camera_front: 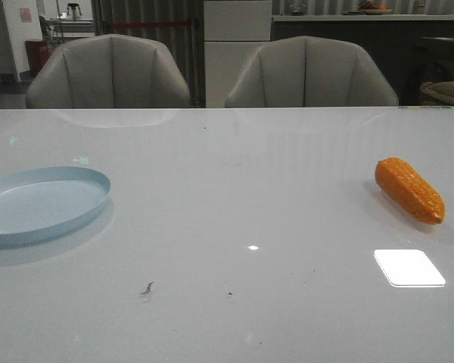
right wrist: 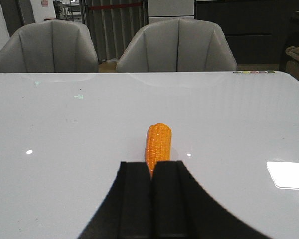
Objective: Place corn on plate with both arms
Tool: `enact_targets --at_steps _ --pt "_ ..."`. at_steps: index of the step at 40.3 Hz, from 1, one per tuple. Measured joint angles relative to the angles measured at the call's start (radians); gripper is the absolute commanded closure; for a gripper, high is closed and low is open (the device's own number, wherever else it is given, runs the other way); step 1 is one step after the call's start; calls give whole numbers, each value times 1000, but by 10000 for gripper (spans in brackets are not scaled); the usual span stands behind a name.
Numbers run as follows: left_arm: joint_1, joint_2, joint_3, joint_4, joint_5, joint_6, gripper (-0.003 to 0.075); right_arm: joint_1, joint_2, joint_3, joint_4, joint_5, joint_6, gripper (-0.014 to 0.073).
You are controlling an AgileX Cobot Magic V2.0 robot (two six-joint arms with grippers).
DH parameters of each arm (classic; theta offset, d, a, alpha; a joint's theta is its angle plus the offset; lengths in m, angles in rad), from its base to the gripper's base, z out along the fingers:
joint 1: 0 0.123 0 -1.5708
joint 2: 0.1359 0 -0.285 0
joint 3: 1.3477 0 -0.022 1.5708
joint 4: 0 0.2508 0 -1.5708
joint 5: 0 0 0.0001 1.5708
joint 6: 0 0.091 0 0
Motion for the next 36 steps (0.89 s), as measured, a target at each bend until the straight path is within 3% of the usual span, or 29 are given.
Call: enact_targets --at_steps 19,24,30,36 --pt "0 0 0 -38 -38 0 627 0 0 0 0 -2 0 547" --pt "0 0 0 -40 -110 0 627 0 0 0 0 -8 0 547" --pt "0 0 0 -40 -326 0 627 0 0 -6 0 -83 0 547" --pt "0 6 -189 101 -305 0 627 0 32 -302 -7 1 0 547"
